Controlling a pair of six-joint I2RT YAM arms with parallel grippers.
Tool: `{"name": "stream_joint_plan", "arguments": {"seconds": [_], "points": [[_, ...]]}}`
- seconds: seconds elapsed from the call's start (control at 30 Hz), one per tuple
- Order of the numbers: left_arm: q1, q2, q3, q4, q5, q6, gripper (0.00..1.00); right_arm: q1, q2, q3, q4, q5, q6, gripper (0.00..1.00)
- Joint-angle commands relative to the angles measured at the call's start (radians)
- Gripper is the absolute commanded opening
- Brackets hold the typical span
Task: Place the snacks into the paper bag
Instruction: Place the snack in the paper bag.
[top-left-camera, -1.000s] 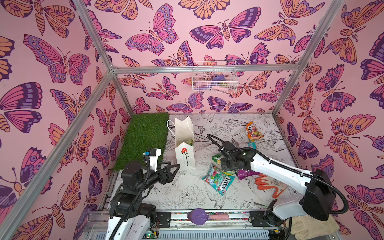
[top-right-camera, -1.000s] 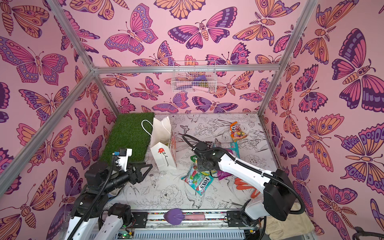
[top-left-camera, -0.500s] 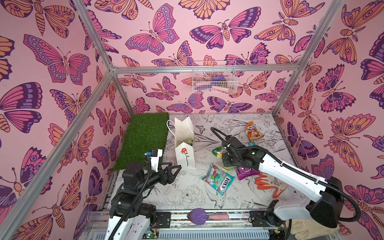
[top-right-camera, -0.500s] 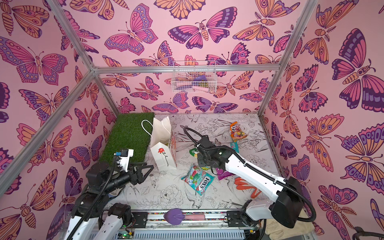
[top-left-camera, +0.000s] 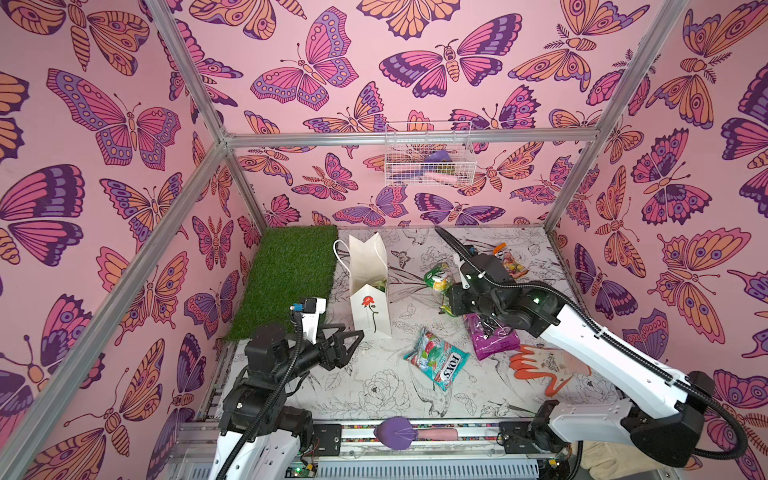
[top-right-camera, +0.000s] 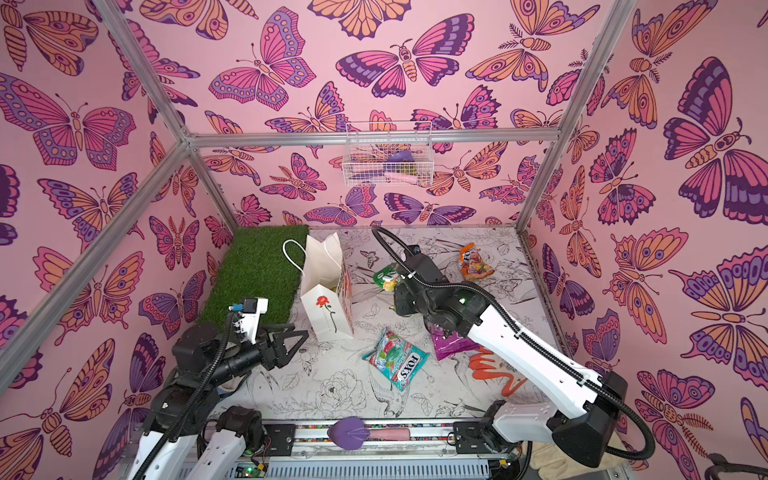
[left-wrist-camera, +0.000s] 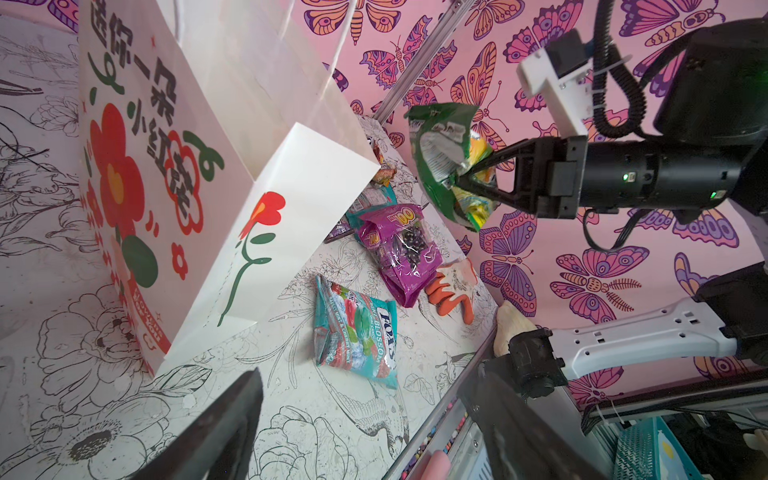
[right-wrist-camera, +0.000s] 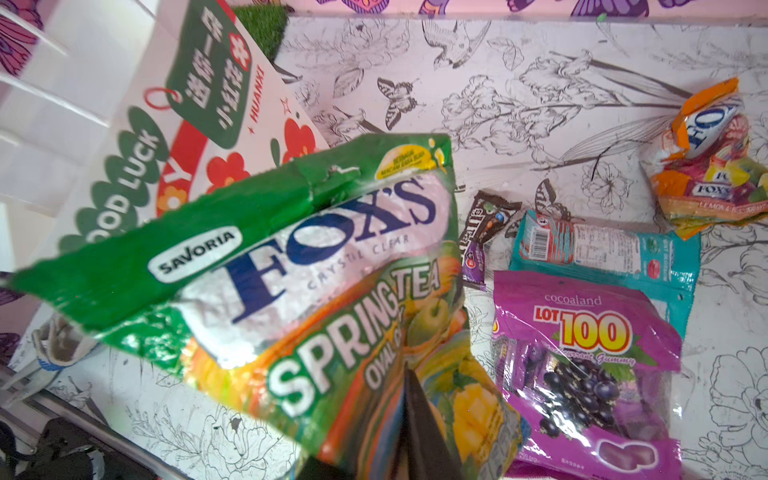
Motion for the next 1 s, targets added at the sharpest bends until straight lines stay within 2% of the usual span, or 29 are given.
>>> {"name": "stream_joint_plan", "arguments": {"seconds": [0.0,0.5,0.97], "points": [[-0.009,-0.002,-0.017,0.025,0.019,0.012,0.83,-0.005,-0.025,0.064,0.026,-0.008,-0.037,0.00],[-0.011,0.013,-0.024,0.054,0.075,0.010,0.84,-0.005,-0.025,0.190,0.149,-0.152,-0.065,0.00],[-0.038,0.040,-0.035,0.086,0.125,0.004,0.84,-0.005,0.072,0.322,0.286,-0.363,-0.032,0.00]]}}
